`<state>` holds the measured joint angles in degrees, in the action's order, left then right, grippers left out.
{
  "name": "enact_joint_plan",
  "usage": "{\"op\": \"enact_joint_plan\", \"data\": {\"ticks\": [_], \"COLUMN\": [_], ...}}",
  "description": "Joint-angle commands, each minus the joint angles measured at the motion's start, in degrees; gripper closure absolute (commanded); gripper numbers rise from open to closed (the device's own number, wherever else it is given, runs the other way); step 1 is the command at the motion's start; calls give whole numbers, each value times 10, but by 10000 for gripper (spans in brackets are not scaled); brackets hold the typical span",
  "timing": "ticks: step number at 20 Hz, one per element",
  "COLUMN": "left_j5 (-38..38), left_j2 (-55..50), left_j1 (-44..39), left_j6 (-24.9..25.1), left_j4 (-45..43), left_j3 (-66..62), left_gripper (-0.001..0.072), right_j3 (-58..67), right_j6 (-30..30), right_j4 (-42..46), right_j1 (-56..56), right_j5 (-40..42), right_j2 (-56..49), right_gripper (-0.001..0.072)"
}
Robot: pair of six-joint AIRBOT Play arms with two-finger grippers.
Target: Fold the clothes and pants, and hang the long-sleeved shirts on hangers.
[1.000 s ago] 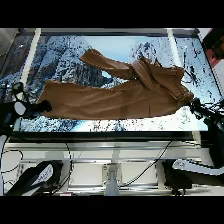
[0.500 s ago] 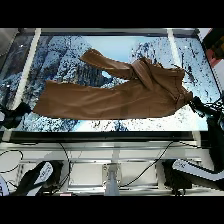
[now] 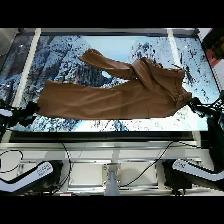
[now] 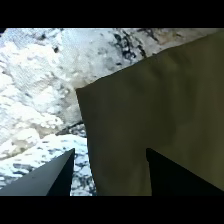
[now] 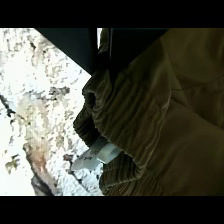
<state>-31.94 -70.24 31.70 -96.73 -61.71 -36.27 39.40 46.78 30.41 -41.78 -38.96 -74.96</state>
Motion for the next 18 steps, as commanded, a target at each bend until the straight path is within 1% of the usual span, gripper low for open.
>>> {"op": "enact_joint_plan", "data": {"ticks": [1, 4, 5, 6, 8, 10, 13, 16, 18], "left_j5": [51, 102, 119, 143, 173, 174, 183, 206, 211], "left_j2": [-41, -53, -54, -54, -53, -50, -16, 39, 80], "left_j1": [0, -15, -22, -30, -42, -48, -49, -49, -48], "left_j6": [18, 18, 17, 16, 16, 16, 24, 64, 97], "left_j4": [54, 54, 54, 54, 60, 65, 64, 64, 60], "left_j3": [0, 0, 0, 0, -9, -37, -99, -162, -191], "left_gripper": [239, 255, 455, 689, 694, 695, 694, 695, 695], "right_j3": [1, 1, 1, 1, 1, 2, 35, 101, 156], "right_j6": [0, 0, 0, 0, 0, 0, 5, 81, 147], "right_j4": [1, 1, 1, 1, 1, 1, 24, 89, 174], "right_j1": [0, 0, 0, 0, 0, 0, 0, 0, 0], "right_j5": [0, 0, -1, -1, -9, -10, -11, -18, -59], "right_j2": [0, 0, 0, 0, 6, 30, 81, 132, 153], "right_gripper": [684, 683, 684, 683, 683, 684, 684, 684, 684]}}
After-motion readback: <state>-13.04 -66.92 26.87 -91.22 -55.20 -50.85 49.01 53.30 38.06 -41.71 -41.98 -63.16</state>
